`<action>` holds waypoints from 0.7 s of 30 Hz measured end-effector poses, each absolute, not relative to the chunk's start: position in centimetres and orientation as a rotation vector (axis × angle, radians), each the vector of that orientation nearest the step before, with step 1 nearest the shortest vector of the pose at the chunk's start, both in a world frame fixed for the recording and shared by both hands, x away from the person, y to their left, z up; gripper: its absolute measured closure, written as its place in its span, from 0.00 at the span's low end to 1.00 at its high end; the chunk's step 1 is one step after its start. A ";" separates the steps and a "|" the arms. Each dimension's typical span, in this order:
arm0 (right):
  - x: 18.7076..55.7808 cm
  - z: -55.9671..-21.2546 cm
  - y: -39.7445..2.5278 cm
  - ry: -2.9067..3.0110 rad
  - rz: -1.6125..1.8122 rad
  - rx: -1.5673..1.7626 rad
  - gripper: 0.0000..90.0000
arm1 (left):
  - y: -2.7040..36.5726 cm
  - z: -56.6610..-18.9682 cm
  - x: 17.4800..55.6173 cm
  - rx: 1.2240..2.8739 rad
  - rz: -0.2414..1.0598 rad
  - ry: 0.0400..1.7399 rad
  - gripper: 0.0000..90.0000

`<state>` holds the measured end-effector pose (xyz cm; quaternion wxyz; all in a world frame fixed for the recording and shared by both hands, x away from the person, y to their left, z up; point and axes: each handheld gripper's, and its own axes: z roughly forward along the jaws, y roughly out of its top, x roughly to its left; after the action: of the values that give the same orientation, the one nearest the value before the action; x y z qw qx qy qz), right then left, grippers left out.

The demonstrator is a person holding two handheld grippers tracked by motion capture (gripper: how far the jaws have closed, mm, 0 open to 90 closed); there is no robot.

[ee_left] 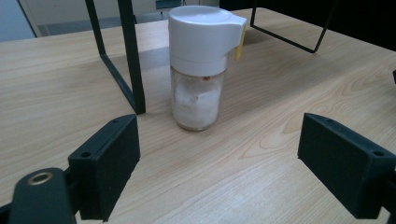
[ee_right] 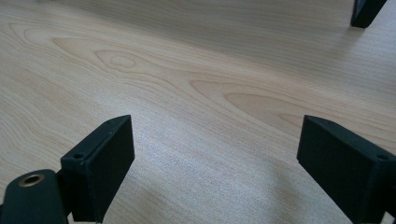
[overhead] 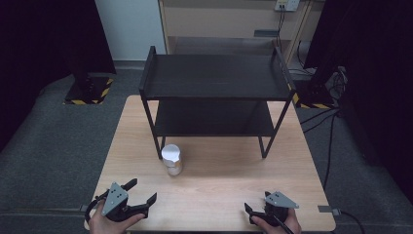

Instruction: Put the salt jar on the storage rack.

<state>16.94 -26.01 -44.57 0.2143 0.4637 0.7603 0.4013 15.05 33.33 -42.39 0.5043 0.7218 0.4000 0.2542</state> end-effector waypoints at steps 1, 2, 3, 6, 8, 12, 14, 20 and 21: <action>17.0 -44.6 -26.1 2.109 1.115 1.291 0.13 | 33.3 -42.4 15.1 1.740 0.614 0.967 0.14; 16.9 -44.6 -26.1 2.108 1.114 1.292 0.13 | 33.3 -42.4 15.1 1.740 0.616 0.967 0.14; 16.9 -44.6 -26.1 2.106 1.114 1.291 0.13 | 33.2 -42.4 15.2 1.739 0.617 0.969 0.14; 17.0 -44.6 -26.2 2.104 1.114 1.291 0.13 | 33.2 -42.4 15.2 1.740 0.623 0.972 0.14; 17.0 -44.6 -26.2 2.105 1.114 1.292 0.13 | 33.2 -42.5 15.2 1.739 0.622 0.974 0.14; 16.9 -44.6 -26.2 2.104 1.115 1.294 0.13 | 33.1 -42.6 15.4 1.738 0.620 0.975 0.14; 16.9 -44.6 -26.1 2.105 1.115 1.291 0.13 | 33.0 -42.7 15.5 1.737 0.620 0.973 0.14; 16.8 -44.5 -26.1 2.102 1.116 1.291 0.13 | 32.8 -42.8 15.9 1.739 0.617 0.967 0.13; 16.8 -44.5 -26.1 2.103 1.115 1.290 0.13 | 32.7 -42.8 16.0 1.741 0.615 0.964 0.13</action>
<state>16.84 -26.06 -44.54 0.2153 0.4653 0.7585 0.4023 16.03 32.72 -42.77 0.5050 0.7213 0.3995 0.2550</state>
